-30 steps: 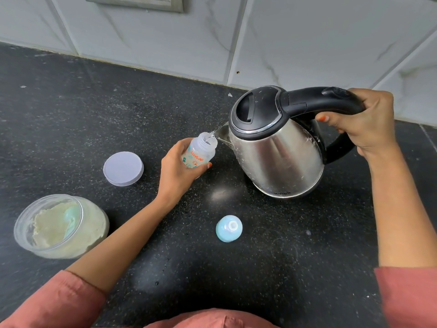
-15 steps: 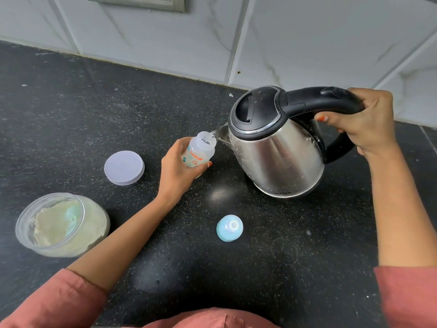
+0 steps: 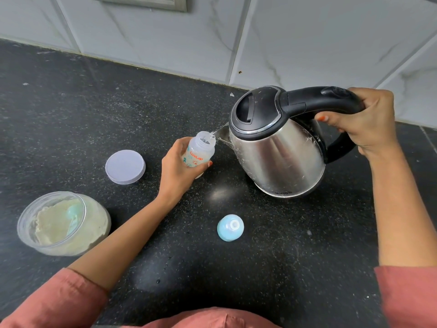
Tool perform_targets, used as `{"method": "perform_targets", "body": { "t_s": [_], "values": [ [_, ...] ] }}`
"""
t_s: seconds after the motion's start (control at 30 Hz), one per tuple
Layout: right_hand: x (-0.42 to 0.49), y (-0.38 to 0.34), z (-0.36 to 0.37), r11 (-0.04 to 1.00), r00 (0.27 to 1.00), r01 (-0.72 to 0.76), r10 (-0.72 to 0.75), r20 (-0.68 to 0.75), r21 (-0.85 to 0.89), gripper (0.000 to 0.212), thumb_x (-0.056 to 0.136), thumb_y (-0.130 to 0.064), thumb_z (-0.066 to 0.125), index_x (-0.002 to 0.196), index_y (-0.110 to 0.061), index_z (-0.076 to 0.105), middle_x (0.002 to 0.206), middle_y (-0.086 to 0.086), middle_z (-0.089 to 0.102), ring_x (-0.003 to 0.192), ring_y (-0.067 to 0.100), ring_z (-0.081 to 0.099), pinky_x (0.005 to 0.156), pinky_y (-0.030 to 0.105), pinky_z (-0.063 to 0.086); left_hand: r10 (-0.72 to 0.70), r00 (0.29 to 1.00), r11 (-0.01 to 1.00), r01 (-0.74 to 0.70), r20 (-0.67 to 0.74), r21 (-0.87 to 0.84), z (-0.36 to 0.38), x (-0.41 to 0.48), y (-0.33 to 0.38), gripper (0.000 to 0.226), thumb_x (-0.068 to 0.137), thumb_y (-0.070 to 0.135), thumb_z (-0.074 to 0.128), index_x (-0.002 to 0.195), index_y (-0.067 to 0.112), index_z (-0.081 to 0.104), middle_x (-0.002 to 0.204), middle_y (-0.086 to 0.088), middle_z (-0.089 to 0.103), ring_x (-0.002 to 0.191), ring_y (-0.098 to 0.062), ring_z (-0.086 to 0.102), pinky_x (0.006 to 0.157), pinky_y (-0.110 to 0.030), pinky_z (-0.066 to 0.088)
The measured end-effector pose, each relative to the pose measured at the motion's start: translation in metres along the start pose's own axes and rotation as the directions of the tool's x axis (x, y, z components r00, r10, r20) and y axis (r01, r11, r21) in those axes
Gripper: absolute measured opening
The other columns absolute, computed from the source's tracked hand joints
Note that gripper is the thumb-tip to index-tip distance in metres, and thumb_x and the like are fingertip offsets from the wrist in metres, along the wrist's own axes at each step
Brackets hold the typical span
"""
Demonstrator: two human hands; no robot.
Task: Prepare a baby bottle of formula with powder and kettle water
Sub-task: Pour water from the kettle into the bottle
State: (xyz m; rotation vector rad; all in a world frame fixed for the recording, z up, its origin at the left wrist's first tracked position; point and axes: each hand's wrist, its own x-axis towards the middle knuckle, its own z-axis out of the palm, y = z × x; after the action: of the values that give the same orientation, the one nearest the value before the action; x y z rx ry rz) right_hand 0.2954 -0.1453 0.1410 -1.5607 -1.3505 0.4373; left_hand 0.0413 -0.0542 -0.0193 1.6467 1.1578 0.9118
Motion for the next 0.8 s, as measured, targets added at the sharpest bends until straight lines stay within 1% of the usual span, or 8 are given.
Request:
{"method": "perform_targets", "body": {
  "t_s": [0.13,0.27,0.37,0.43,0.53,0.6,0.7,0.8],
  "values": [
    [0.0001,-0.0019,0.0005,1.000,1.000,-0.001,0.001,0.014,-0.001,0.029,0.050,-0.064,0.076,0.068,-0.042,0.069,0.054,-0.022,0.061,0.046,-0.001,0.049,0.045,0.011,0.035,0.000,1.000,1.000,0.000,0.006,-0.006,0.0003,-0.0005,0.0000,0.057,0.067,0.014,0.081,0.112,0.024,0.047,0.110,0.015,0.049,0.106,-0.002,0.045,0.087,-0.019,0.038],
    [-0.0001,-0.0046,0.0020,1.000,1.000,0.003,-0.003,0.021,0.002,0.029,0.050,-0.065,0.075,0.068,-0.044,0.068,0.055,-0.025,0.062,0.048,-0.003,0.052,0.046,0.009,0.036,0.002,1.000,1.000,-0.002,0.008,-0.010,0.0006,-0.0015,-0.0005,0.057,0.067,0.014,0.081,0.115,0.019,0.049,0.110,0.016,0.049,0.105,-0.002,0.045,0.085,-0.017,0.037],
    [-0.0010,-0.0059,0.0031,1.000,1.000,0.003,-0.003,0.022,0.010,0.028,0.050,-0.065,0.074,0.068,-0.045,0.068,0.055,-0.026,0.062,0.048,-0.004,0.052,0.046,0.009,0.036,0.009,1.000,1.000,-0.008,0.010,-0.012,0.0008,-0.0021,-0.0003,0.056,0.067,0.014,0.081,0.112,0.022,0.048,0.109,0.016,0.049,0.105,-0.002,0.046,0.086,-0.018,0.038],
    [-0.0010,-0.0053,0.0039,1.000,1.000,-0.011,0.011,0.014,0.012,0.032,0.049,-0.066,0.074,0.067,-0.041,0.068,0.053,-0.025,0.060,0.046,-0.004,0.050,0.045,0.009,0.035,0.006,1.000,1.000,-0.006,0.006,-0.016,0.0010,-0.0024,0.0000,0.056,0.067,0.014,0.081,0.111,0.023,0.048,0.108,0.017,0.050,0.104,-0.002,0.046,0.086,-0.019,0.038],
    [-0.0009,-0.0032,0.0042,1.000,1.000,-0.023,0.023,-0.004,-0.002,0.048,0.047,-0.067,0.075,0.064,-0.023,0.065,0.050,-0.024,0.058,0.045,-0.004,0.046,0.044,0.010,0.032,0.000,1.000,1.000,0.000,0.001,-0.021,0.0013,-0.0027,0.0002,0.057,0.067,0.013,0.081,0.113,0.021,0.049,0.107,0.017,0.049,0.103,-0.002,0.047,0.087,-0.018,0.039],
    [-0.0009,-0.0022,0.0033,1.000,1.000,-0.018,0.018,-0.005,-0.011,0.048,0.048,-0.066,0.074,0.066,-0.022,0.065,0.052,-0.024,0.058,0.046,-0.004,0.047,0.045,0.009,0.032,0.001,1.000,1.000,-0.001,0.001,-0.015,0.0015,-0.0027,0.0000,0.057,0.067,0.013,0.081,0.112,0.022,0.048,0.106,0.018,0.048,0.103,-0.001,0.046,0.085,-0.017,0.038],
    [-0.0005,-0.0007,0.0017,1.000,1.000,0.001,-0.001,-0.010,-0.016,0.043,0.048,-0.066,0.074,0.073,-0.032,0.069,0.053,-0.025,0.060,0.047,-0.004,0.049,0.045,0.009,0.034,0.001,1.000,1.000,-0.001,0.000,-0.013,0.0015,-0.0029,-0.0002,0.056,0.067,0.014,0.081,0.112,0.022,0.048,0.105,0.020,0.047,0.102,-0.001,0.046,0.082,-0.013,0.037],
    [-0.0006,0.0006,0.0018,1.000,1.000,0.016,-0.017,-0.012,-0.013,0.057,0.050,-0.064,0.074,0.081,-0.017,0.066,0.053,-0.025,0.060,0.047,-0.005,0.049,0.046,0.008,0.034,0.002,1.000,1.000,-0.002,0.001,-0.021,0.0016,-0.0031,0.0004,0.056,0.067,0.013,0.081,0.109,0.025,0.046,0.103,0.022,0.047,0.101,0.001,0.045,0.078,-0.005,0.035]
  ]
}}
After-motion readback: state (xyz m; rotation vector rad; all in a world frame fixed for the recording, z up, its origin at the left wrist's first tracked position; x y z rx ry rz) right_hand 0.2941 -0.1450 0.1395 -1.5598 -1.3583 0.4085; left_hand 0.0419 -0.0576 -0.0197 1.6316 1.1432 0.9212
